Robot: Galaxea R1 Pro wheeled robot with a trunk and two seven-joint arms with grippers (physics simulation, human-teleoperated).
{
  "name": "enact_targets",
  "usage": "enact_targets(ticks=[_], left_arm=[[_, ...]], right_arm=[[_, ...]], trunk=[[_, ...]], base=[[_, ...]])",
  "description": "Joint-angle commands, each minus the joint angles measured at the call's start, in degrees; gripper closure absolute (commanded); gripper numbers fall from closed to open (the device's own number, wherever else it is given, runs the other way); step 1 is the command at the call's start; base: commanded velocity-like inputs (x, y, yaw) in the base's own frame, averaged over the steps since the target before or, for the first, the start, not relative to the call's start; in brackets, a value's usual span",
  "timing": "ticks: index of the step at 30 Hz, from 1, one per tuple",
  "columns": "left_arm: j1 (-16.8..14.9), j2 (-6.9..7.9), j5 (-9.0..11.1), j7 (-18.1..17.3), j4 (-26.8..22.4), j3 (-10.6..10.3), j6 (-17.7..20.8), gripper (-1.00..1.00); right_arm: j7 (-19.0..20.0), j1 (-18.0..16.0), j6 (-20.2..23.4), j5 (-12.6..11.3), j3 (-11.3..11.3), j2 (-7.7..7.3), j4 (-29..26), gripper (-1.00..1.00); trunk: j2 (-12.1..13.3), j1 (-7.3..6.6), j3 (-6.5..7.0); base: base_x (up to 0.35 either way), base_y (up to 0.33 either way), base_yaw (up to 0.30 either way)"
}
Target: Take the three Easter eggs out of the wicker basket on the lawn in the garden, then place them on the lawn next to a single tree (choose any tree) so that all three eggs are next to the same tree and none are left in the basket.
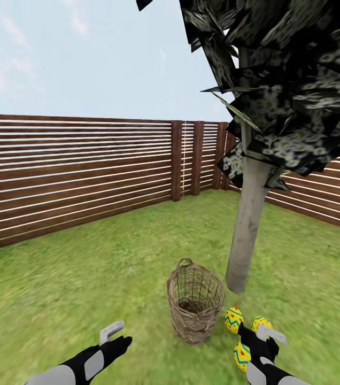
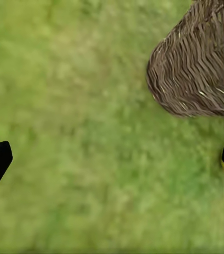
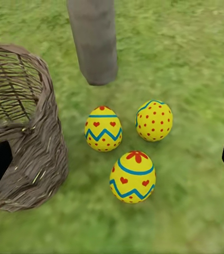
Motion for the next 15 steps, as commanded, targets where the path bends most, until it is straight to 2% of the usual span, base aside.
enact_targets(ticks=[1,10,15], left_arm=[[-0.01,-0.04,-0.56,-0.15,-0.1,0.5,0.23,-1.0],[-0.01,-0.37,-0.57,-0.15,-0.1,0.47,0.23,-1.0],[-0.01,-0.48,-0.65,-0.13,-0.1,0.42,0.26,-1.0]], right_arm=[[-0.24,-0.02,-0.04,-0.32,0.51,0.0,-0.05,-1.0],[-0.32,-0.02,0.06,-0.14,0.43,-0.1,-0.13,-1.0],[-0.36,-0.02,0.12,-0.2,0.3,-0.57,1.6,-1.0]], trunk=[[0.39,-0.23,0.13],[4.0,-2.21,1.74],[6.0,-3.31,2.64]], base=[[0.0,0.0,0.0],[0.0,0.0,0.0],[0.0,0.0,0.0]])
